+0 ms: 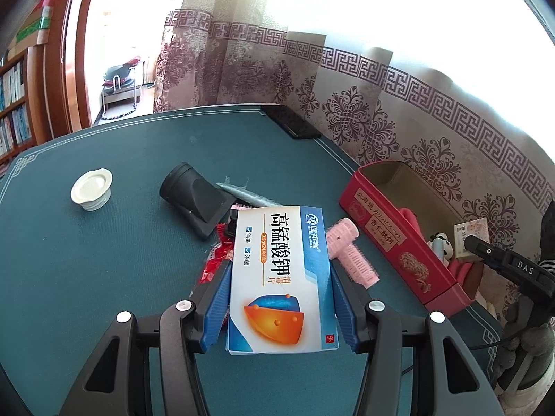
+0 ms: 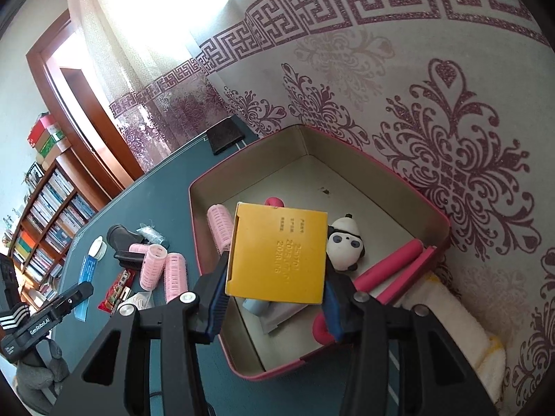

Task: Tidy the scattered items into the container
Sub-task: 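Carry both boxes over the red tin box and open both grippers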

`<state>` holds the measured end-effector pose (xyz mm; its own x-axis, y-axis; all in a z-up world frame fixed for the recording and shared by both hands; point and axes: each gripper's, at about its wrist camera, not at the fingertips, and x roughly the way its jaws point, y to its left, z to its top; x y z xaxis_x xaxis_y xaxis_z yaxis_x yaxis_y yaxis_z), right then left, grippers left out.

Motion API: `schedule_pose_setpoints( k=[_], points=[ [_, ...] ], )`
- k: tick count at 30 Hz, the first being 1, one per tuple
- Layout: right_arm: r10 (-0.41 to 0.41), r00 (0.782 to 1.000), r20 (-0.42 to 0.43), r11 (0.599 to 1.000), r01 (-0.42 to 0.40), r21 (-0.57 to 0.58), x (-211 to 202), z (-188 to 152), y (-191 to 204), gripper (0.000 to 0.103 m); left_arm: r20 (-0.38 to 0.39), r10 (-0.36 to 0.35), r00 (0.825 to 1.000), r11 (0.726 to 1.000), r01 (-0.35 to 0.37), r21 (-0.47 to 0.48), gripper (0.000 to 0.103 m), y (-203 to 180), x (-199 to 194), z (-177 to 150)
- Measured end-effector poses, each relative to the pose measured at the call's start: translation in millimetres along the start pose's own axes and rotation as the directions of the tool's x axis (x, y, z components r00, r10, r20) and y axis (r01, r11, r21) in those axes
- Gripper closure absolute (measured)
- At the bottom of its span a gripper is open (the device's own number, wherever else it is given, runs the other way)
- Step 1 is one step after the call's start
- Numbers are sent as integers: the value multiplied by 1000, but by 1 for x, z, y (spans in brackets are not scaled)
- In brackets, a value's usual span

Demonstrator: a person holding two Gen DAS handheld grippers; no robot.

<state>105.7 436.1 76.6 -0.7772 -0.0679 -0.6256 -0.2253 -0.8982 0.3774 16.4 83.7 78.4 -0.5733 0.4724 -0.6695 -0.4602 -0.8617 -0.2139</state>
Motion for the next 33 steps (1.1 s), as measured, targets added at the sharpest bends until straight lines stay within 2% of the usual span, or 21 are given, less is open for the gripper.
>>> schedule_pose_setpoints(
  k=[1,2,3,13,21,33],
  points=[
    [-1,1000,4,1000,1,7,0,0,-2,43,-2,-3,1000,1000,3,8,47,-4,1,1],
    [-4,1000,11,1000,4,14,-1,0,-5,35,-4,-7,1000,1000,7,16,47,-9,2,2],
    [-3,1000,14,1000,3,17,-2,0,-7,33,-6,-10,1000,1000,10,25,47,-13,3,3],
    [8,1000,24,999,-9,32,-4,0,-21,33,-30,-64,998,990,67,123,47,-66,21,18],
    [30,999,14,999,-31,27,1,-5,-22,33,-34,-119,992,966,123,227,47,-122,43,43],
    [31,999,23,999,-31,19,1,-5,-24,33,-77,-191,979,940,205,272,47,-172,92,68]
  ],
)
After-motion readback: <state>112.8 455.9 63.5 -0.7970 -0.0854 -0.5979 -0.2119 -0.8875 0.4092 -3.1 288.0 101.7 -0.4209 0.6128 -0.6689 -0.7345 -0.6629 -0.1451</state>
